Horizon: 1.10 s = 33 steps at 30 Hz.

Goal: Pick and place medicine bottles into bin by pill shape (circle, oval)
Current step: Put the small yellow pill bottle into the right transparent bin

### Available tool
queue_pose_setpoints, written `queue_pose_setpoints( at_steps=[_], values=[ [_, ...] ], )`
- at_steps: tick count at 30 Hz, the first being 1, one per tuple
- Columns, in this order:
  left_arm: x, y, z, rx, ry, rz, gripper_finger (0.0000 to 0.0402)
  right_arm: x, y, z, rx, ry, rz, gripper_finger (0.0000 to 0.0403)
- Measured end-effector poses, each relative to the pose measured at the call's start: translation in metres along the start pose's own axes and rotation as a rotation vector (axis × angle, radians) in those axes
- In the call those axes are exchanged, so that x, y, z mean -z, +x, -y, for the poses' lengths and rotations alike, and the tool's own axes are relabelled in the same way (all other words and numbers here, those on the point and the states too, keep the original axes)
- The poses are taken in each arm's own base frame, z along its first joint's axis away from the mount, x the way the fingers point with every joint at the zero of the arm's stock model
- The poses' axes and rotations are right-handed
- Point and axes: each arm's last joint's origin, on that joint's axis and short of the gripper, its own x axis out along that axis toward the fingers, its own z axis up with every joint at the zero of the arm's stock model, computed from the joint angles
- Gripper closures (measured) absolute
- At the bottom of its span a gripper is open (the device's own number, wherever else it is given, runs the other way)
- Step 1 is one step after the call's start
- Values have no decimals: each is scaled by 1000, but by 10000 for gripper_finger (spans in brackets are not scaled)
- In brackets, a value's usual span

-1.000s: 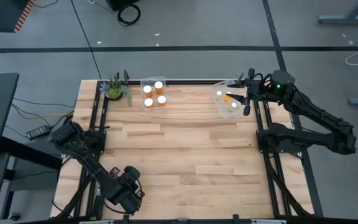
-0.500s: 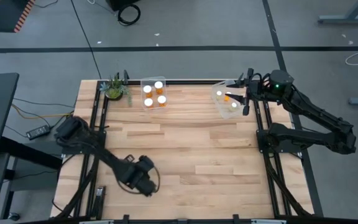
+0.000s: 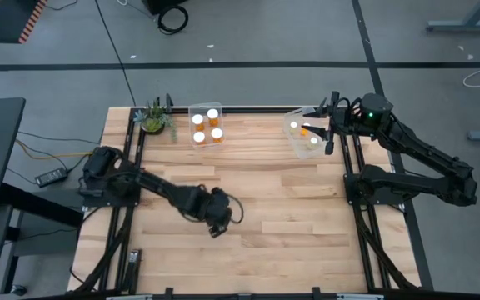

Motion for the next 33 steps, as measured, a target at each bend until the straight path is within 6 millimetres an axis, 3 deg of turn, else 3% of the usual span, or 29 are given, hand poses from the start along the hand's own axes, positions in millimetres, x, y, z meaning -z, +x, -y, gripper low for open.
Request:
queue_pose_setpoints(
  at_steps=[18,26,33],
  values=[
    [-82,13,-59,47,90,269,280,0,0,0,0,-7,0,242],
    [-107,14,-86,26,124,381,275,0,0,0,0,-7,0,242],
    [-125,36,-100,85,90,429,281,0,0,0,0,-8,0,242]
  ],
)
